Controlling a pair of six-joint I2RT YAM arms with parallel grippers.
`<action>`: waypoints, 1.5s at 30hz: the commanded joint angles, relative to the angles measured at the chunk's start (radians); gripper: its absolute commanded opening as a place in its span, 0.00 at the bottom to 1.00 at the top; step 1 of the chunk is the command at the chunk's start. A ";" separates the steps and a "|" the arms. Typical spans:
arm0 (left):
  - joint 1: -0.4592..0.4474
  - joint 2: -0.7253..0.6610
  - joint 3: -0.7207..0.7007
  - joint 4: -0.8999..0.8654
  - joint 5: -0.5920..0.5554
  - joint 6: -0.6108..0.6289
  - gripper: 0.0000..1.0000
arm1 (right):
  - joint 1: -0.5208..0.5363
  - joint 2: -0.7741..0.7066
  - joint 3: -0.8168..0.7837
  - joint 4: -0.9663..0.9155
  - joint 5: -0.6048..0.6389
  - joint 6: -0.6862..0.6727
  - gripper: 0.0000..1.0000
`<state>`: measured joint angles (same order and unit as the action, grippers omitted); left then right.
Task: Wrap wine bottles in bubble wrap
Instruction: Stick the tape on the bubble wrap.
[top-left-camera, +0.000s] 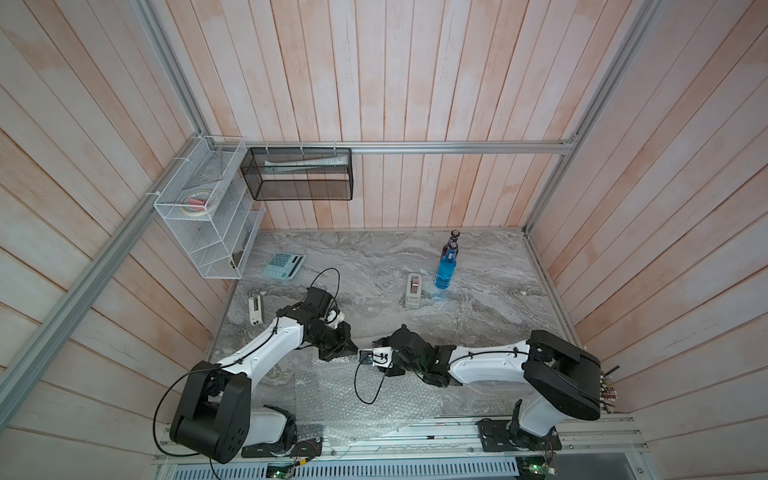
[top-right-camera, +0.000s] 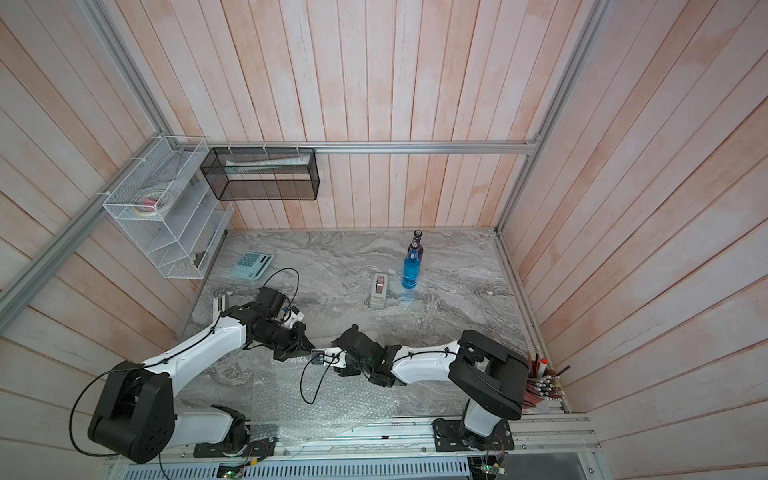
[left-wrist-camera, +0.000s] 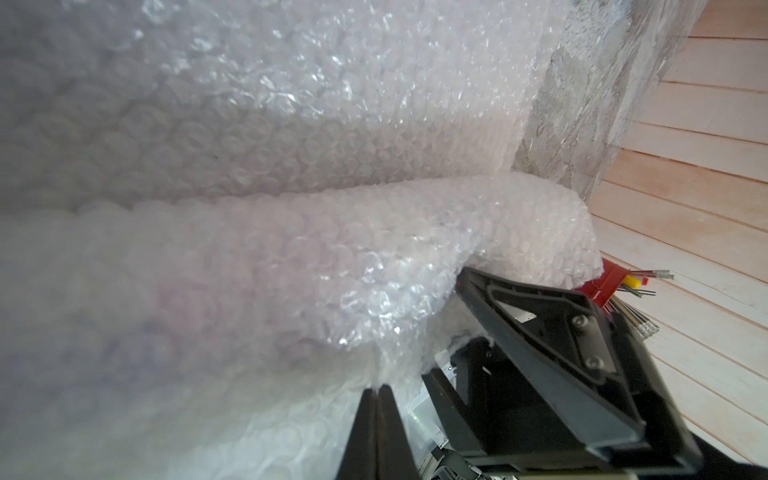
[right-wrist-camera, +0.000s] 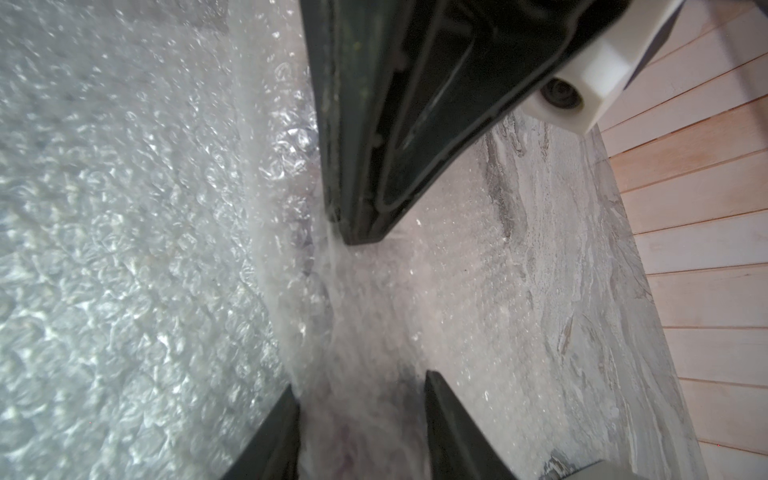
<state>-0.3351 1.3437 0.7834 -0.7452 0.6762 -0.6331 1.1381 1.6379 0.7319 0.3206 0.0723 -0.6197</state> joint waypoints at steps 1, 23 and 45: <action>-0.005 -0.026 0.011 -0.032 -0.012 -0.006 0.00 | -0.005 -0.010 -0.006 -0.054 -0.022 0.028 0.47; 0.000 -0.073 0.079 -0.072 0.024 -0.043 0.00 | -0.005 -0.004 -0.002 -0.066 -0.050 0.049 0.47; -0.003 -0.019 -0.048 -0.040 -0.004 0.014 0.00 | -0.007 -0.004 0.003 -0.080 -0.062 0.060 0.47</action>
<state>-0.3351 1.3205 0.7628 -0.7921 0.6949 -0.6472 1.1336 1.6341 0.7334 0.3138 0.0429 -0.5812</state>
